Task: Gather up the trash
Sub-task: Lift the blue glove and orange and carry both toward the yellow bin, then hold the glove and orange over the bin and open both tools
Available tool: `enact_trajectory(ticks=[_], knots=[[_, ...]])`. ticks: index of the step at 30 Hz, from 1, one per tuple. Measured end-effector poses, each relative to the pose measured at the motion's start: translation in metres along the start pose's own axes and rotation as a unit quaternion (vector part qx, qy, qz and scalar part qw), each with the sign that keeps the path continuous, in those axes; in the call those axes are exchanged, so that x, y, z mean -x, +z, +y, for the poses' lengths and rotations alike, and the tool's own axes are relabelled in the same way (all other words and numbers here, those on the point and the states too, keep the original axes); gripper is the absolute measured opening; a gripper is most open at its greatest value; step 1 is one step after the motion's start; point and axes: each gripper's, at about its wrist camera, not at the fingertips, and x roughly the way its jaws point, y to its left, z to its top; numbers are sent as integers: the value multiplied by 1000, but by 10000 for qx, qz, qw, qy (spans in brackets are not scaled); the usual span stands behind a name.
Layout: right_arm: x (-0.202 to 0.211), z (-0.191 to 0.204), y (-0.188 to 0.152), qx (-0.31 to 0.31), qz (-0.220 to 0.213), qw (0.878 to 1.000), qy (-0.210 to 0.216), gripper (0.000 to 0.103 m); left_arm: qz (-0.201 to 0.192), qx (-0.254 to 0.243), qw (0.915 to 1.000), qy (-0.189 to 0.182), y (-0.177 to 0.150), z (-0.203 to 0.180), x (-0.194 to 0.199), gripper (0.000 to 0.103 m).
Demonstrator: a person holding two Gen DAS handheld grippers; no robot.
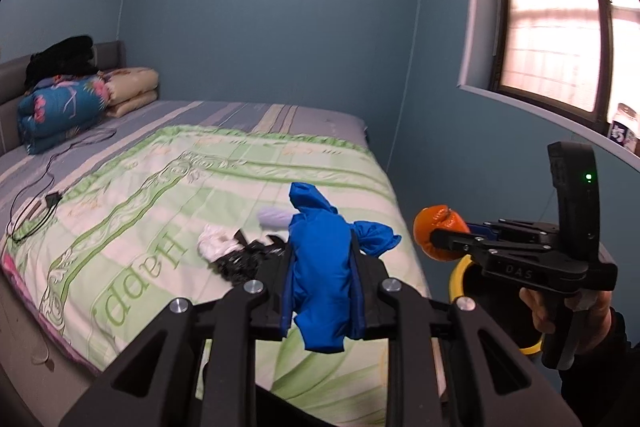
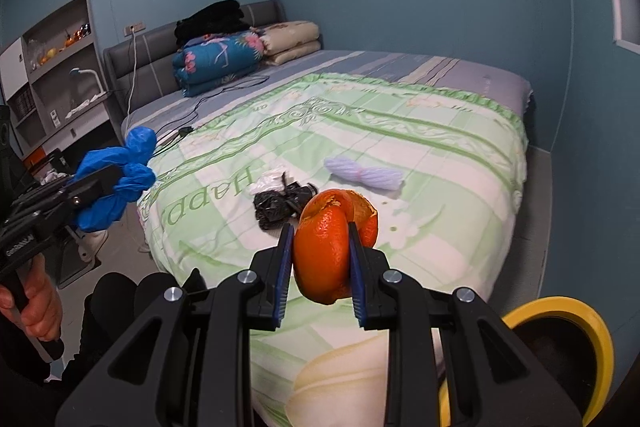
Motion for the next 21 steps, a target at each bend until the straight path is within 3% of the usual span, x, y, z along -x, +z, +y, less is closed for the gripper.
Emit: enact_trajectory(ticks=[21], knots=[[83, -83, -25, -682, -617, 9906, -1017, 24, -264, -523, 9948, -831, 24, -91, -9, 21]])
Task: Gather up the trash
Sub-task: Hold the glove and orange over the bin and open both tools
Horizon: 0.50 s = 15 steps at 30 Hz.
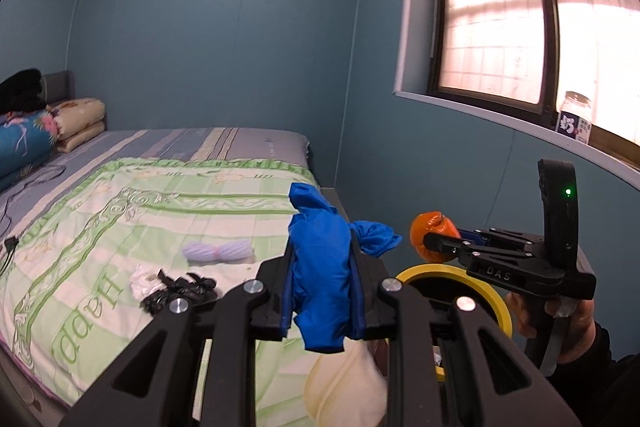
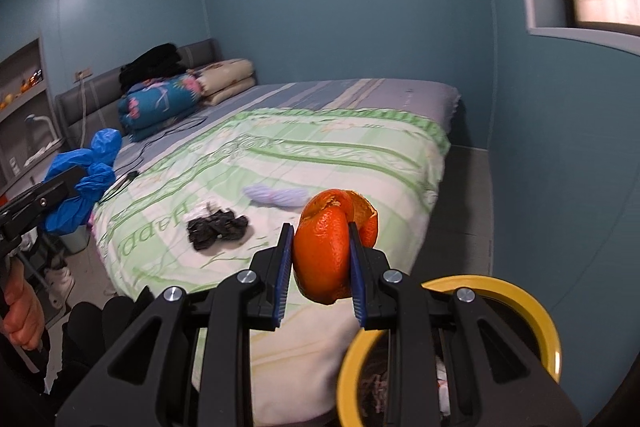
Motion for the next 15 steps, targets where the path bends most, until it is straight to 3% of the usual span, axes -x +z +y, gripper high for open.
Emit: enact_trajectory(ticks=[15], knots=[[18, -63, -21, -498, 9, 9962, -708, 24, 231, -258, 9965, -764, 7, -59, -46, 21]])
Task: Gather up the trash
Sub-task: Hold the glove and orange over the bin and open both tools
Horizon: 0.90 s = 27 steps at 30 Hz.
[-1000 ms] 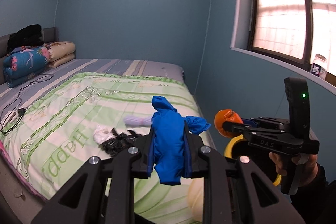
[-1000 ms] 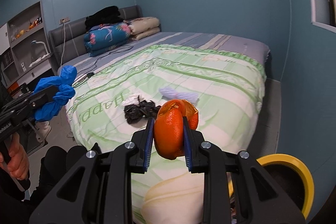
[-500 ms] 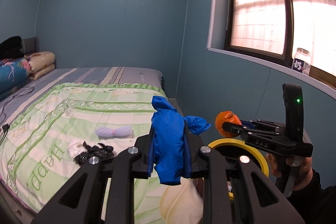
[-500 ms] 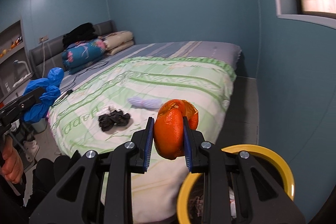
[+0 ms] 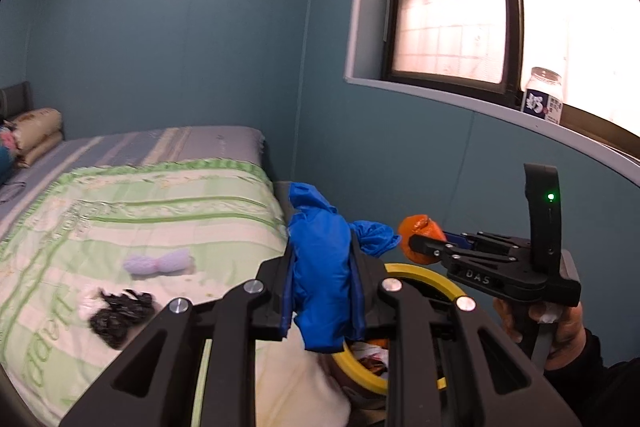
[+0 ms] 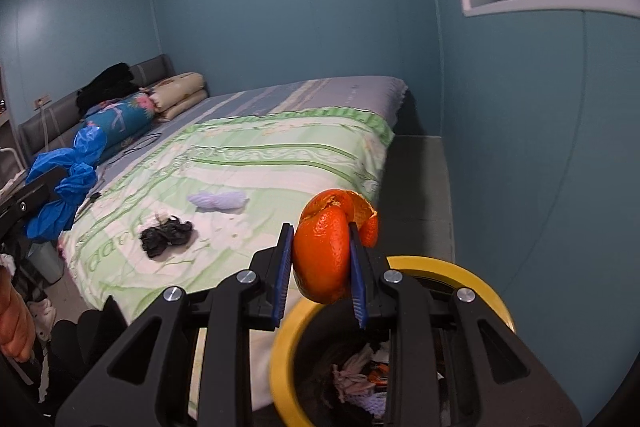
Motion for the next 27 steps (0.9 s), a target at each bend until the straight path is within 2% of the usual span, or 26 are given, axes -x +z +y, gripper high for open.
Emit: enact_trajectory(ticks=[10, 20, 27], knots=[[-8, -34, -12, -427, 149, 9985, -292, 25, 536, -137, 9978, -376, -13, -26, -63, 21], [-17, -61, -25, -713, 425, 9953, -504, 25, 1326, -55, 9886, -706, -43, -37, -123, 21], [-27, -67, -35, -777, 640, 9935, -525, 25, 1581, -17, 9836, -871, -59, -43, -143, 21]])
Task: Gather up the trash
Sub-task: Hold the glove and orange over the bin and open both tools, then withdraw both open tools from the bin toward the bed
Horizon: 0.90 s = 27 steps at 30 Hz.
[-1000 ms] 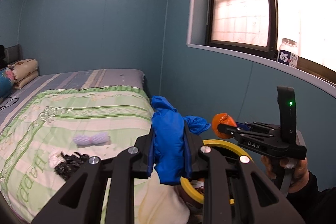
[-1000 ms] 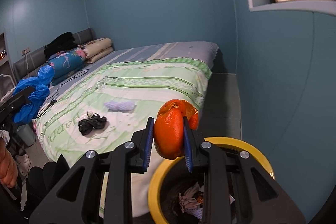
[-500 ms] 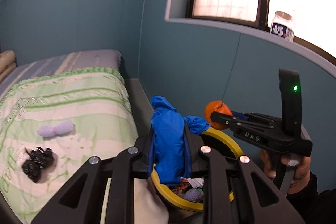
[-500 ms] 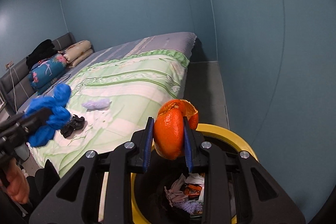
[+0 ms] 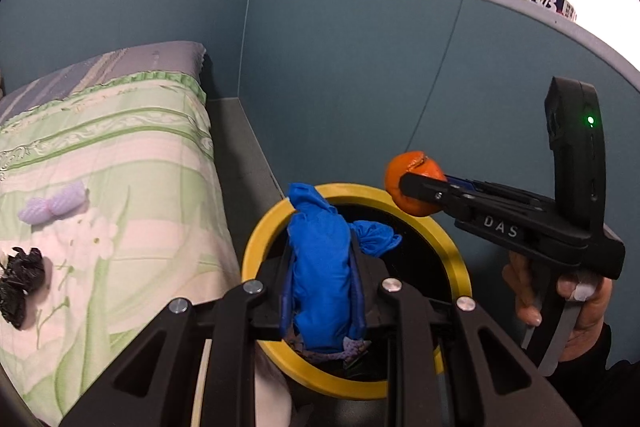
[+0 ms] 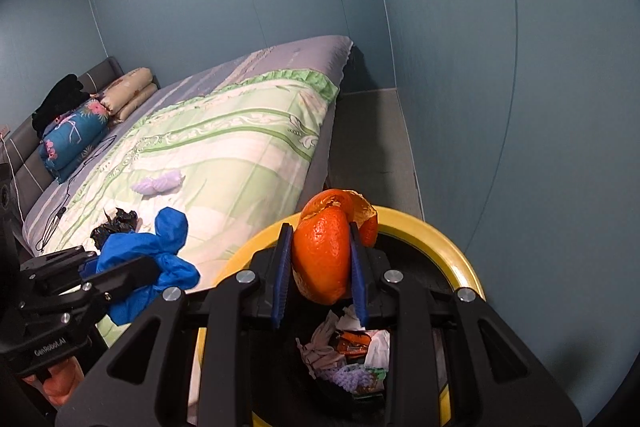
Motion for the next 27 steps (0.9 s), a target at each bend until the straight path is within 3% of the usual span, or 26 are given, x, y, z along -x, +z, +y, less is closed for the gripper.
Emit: enact_trajectory(ticks=[10, 22, 25, 27], knots=[[-13, -8, -4, -85, 262, 9996, -28, 25, 290, 50, 9993, -212, -7, 0, -21, 21], [-18, -12, -4, -121, 383, 9992, -34, 28, 323, 93, 9992, -208, -9, 5, -28, 22], [-16, -15, -3, -194, 337, 9992, -46, 41, 289, 152, 9994, -131, -11, 6, -26, 32], [-14, -16, -2, -222, 306, 9992, -91, 43, 266, 194, 9994, -106, -11, 7, -24, 43]])
